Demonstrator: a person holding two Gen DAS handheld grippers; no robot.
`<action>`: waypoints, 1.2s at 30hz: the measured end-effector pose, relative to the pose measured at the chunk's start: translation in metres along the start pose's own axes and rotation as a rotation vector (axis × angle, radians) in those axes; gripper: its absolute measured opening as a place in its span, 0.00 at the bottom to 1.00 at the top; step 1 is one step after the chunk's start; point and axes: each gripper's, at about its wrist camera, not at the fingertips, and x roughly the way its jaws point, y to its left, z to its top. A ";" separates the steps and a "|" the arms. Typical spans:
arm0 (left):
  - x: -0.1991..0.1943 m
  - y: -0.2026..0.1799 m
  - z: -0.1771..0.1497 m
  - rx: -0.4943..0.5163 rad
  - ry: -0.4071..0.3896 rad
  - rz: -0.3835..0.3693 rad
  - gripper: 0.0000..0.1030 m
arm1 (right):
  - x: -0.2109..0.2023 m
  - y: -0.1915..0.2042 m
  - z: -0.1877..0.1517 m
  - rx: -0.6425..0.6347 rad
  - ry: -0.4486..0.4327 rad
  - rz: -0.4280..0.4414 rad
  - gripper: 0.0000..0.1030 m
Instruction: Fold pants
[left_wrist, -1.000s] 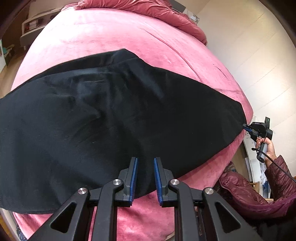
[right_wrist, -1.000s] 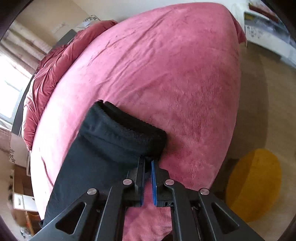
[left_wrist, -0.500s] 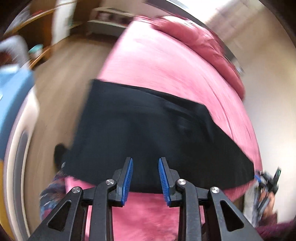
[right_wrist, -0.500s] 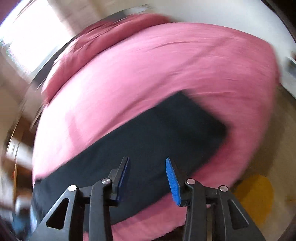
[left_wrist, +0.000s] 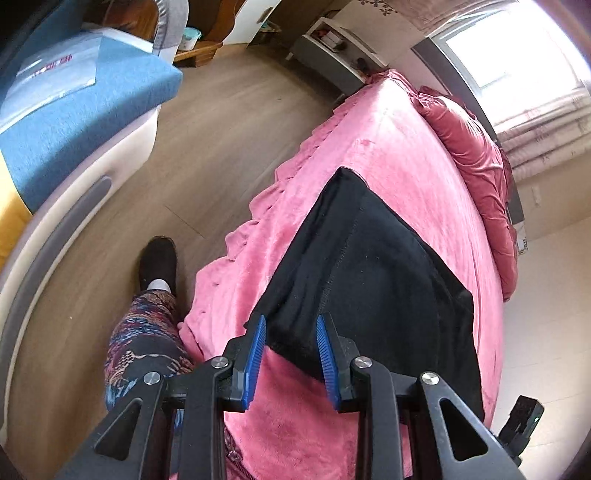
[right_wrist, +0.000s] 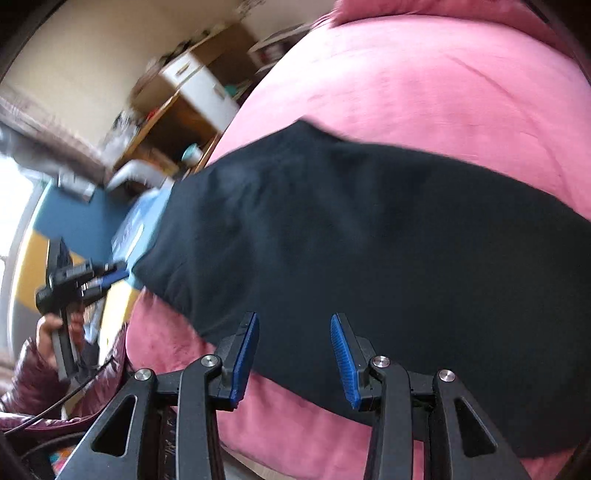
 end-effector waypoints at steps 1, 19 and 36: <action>0.003 -0.001 0.001 0.001 0.002 0.000 0.28 | 0.007 0.005 0.000 -0.012 0.013 0.007 0.40; 0.006 -0.014 0.007 0.144 -0.056 0.128 0.05 | 0.025 0.020 -0.025 -0.010 0.078 -0.021 0.40; -0.020 -0.065 0.000 0.286 -0.134 0.055 0.11 | -0.012 -0.021 0.061 0.058 -0.123 -0.036 0.40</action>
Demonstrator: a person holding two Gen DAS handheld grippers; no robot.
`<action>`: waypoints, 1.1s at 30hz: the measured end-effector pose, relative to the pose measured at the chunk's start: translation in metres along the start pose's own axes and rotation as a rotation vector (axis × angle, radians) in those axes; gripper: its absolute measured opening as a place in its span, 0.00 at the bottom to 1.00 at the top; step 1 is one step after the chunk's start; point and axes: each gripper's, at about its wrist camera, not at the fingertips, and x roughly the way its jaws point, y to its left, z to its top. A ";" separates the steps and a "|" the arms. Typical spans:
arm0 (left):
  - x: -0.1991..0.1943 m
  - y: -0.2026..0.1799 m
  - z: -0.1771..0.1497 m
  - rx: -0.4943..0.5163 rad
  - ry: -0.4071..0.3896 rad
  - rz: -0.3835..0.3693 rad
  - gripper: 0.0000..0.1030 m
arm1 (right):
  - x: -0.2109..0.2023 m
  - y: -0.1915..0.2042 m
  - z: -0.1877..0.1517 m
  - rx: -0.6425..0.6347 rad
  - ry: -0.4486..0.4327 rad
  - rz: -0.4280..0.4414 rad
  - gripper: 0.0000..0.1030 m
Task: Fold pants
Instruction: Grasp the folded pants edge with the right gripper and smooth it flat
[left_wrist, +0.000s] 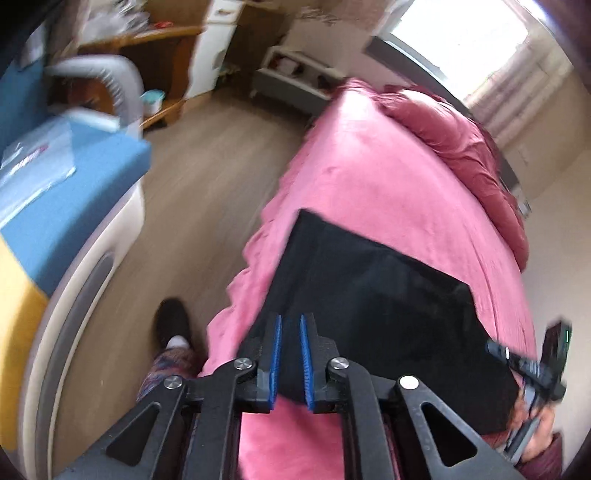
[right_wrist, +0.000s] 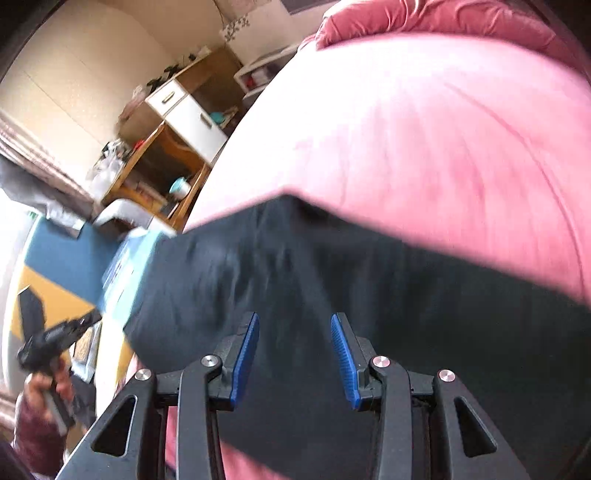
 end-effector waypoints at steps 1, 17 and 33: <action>0.004 -0.010 0.000 0.028 0.003 -0.022 0.13 | 0.003 0.001 0.009 -0.005 -0.005 -0.004 0.40; 0.122 -0.147 -0.070 0.460 0.296 -0.181 0.17 | 0.071 0.001 0.091 -0.109 0.092 -0.013 0.09; 0.112 -0.137 -0.053 0.388 0.250 -0.222 0.22 | -0.008 -0.050 0.044 0.098 -0.049 0.003 0.37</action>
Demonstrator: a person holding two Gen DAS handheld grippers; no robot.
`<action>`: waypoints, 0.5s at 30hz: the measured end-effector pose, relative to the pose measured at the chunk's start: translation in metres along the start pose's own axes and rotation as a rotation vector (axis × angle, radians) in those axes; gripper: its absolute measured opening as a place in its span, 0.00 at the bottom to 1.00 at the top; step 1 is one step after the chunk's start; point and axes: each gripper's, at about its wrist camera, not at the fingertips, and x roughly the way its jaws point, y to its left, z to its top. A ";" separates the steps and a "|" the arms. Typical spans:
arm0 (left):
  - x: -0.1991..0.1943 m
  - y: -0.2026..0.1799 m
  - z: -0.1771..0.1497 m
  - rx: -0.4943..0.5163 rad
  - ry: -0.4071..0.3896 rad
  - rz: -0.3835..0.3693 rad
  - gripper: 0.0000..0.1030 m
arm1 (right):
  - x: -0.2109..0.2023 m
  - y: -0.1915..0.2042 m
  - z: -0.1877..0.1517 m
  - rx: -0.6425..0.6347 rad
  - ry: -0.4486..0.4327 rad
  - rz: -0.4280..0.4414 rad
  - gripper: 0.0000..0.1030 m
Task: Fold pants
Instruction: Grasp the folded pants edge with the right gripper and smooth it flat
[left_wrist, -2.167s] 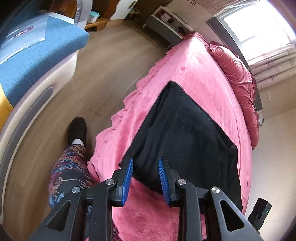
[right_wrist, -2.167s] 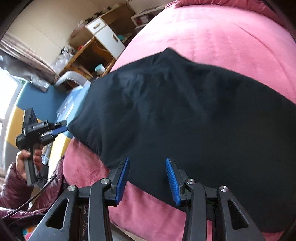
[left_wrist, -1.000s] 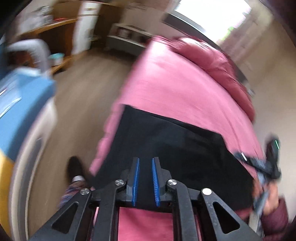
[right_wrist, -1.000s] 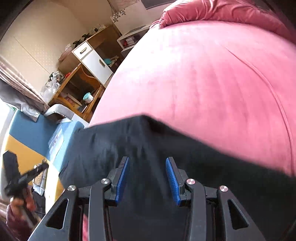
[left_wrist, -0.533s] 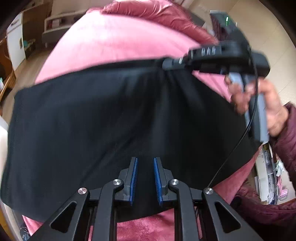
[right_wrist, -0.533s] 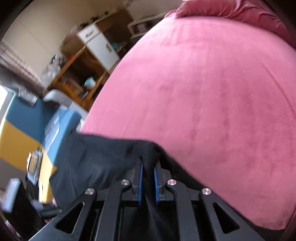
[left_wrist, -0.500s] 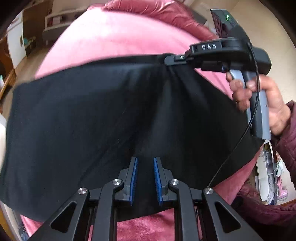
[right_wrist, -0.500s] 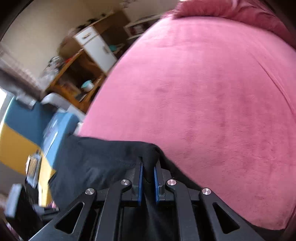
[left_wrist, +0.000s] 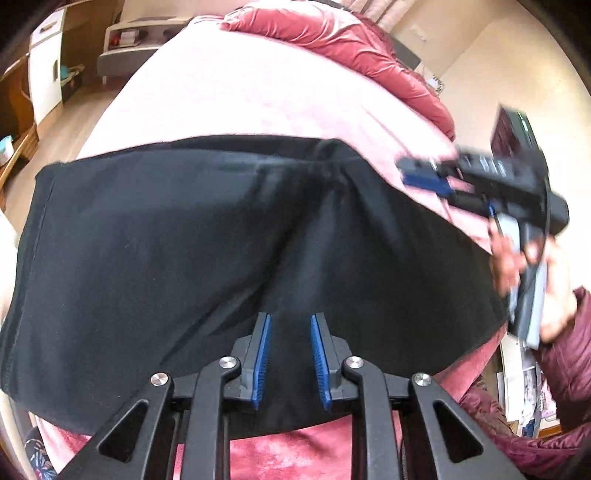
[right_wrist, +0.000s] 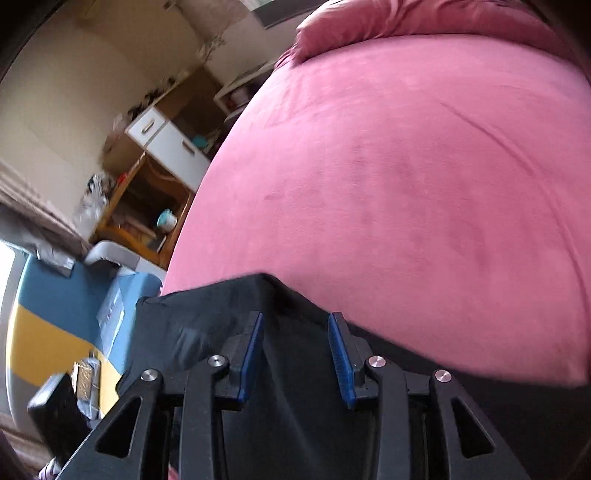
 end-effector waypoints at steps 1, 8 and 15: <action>0.000 -0.002 0.001 0.004 0.001 0.000 0.22 | -0.008 -0.004 -0.009 0.002 0.009 -0.001 0.37; 0.019 -0.013 -0.010 0.024 0.070 0.067 0.23 | -0.024 -0.057 -0.061 0.065 0.034 -0.164 0.21; 0.019 -0.019 -0.006 0.021 0.071 0.116 0.25 | -0.047 -0.091 -0.065 0.155 -0.025 -0.141 0.06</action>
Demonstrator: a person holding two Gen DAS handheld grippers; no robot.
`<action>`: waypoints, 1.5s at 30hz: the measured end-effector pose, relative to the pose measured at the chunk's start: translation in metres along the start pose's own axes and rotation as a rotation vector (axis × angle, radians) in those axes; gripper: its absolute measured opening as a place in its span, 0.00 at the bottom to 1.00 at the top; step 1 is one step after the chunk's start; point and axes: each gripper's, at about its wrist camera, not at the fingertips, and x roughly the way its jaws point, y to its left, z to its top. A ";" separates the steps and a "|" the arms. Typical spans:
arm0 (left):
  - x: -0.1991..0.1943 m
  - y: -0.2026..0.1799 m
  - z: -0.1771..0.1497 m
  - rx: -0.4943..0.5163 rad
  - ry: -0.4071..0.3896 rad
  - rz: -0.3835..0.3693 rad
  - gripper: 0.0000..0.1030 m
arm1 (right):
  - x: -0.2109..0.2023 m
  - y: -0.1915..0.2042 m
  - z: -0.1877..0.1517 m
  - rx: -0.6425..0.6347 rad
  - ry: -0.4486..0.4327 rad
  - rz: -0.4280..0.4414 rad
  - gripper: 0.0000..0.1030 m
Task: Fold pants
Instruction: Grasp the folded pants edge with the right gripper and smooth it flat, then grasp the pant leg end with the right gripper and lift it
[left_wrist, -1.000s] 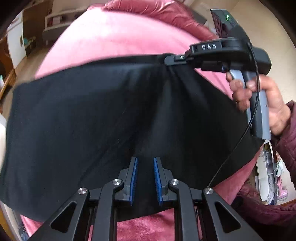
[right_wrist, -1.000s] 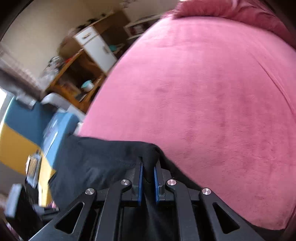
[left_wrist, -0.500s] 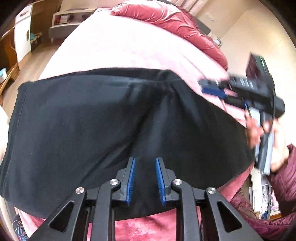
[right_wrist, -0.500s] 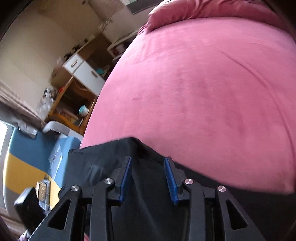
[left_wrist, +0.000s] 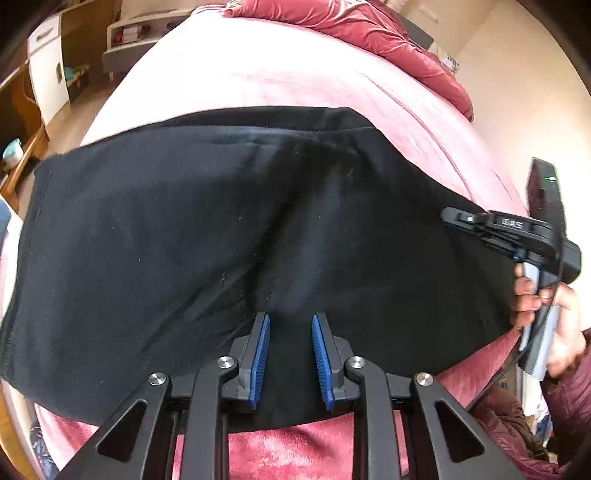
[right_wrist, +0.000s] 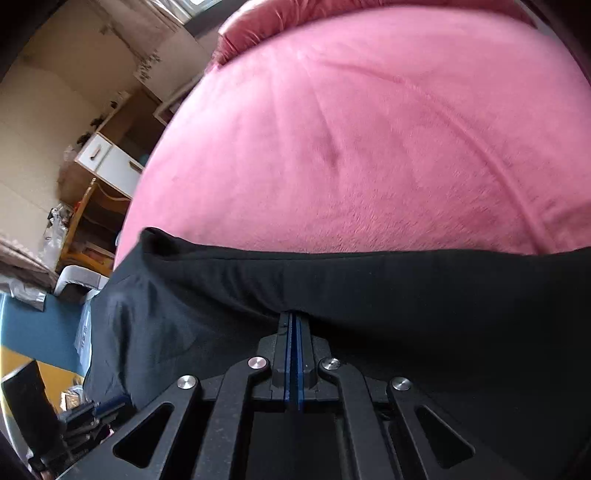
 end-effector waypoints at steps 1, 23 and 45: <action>-0.001 -0.003 0.001 0.006 -0.006 0.003 0.26 | -0.010 -0.005 -0.003 0.009 -0.014 -0.003 0.08; -0.010 -0.066 0.019 0.138 -0.047 -0.037 0.28 | -0.279 -0.309 -0.150 0.843 -0.497 -0.302 0.37; 0.042 -0.123 0.022 0.245 0.048 -0.019 0.28 | -0.264 -0.326 -0.172 0.894 -0.515 -0.155 0.19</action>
